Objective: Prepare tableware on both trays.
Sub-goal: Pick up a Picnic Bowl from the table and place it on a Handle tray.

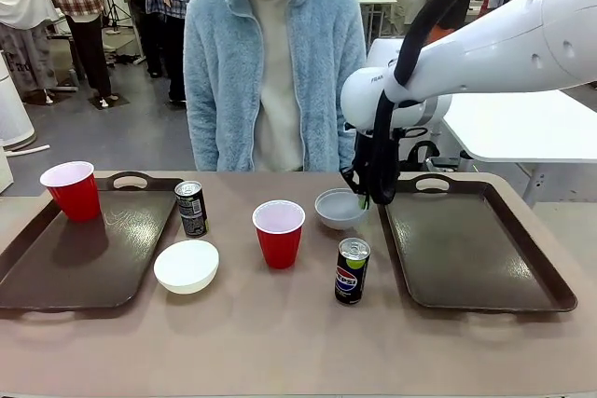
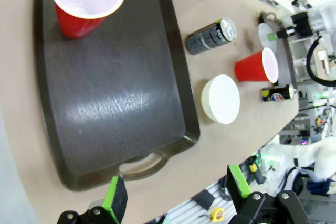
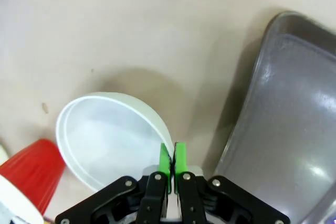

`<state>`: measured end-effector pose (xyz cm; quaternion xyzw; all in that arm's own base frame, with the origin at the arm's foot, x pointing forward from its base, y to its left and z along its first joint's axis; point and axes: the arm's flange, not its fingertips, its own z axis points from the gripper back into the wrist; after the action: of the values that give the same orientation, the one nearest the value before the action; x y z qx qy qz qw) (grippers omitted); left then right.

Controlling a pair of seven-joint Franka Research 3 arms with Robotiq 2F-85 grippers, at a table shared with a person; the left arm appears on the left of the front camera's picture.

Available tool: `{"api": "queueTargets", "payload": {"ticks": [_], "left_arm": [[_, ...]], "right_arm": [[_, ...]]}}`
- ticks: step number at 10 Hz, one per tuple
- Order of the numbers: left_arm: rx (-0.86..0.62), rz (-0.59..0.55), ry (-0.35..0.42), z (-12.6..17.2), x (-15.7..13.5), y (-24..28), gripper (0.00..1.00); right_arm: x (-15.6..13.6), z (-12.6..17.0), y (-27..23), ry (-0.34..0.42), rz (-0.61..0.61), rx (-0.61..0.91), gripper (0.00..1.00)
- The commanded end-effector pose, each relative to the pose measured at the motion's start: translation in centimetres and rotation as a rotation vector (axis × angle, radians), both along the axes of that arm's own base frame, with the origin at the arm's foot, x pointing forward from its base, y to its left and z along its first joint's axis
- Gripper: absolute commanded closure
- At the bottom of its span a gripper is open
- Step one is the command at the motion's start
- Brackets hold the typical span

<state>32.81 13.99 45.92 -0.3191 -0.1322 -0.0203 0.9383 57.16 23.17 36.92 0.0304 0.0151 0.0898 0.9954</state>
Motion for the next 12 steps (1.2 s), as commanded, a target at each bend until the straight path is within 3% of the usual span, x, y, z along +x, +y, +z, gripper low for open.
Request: {"api": "queueTargets", "payload": {"ticks": [1, 4, 8, 12], "left_arm": [[-0.006, 0.006, -0.005, 0.0, 0.1, 0.0, 0.00], [-0.006, 0.006, -0.005, 0.0, 0.1, 0.0, 0.00], [-0.006, 0.006, -0.005, 0.0, 0.1, 0.0, 0.00], [-0.006, 0.006, -0.005, 0.0, 0.1, 0.0, 0.00]], "right_arm": [[-3.1, 3.9, -1.8, -0.028, -0.043, -0.022, 0.95], [-8.9, 9.4, -7.3, -0.118, -0.154, 0.028, 0.95], [-15.0, 8.7, -14.8, -0.120, -0.269, 0.071, 0.95], [-18.0, 7.9, -21.0, -0.138, -0.393, 0.113, 0.95]]}}
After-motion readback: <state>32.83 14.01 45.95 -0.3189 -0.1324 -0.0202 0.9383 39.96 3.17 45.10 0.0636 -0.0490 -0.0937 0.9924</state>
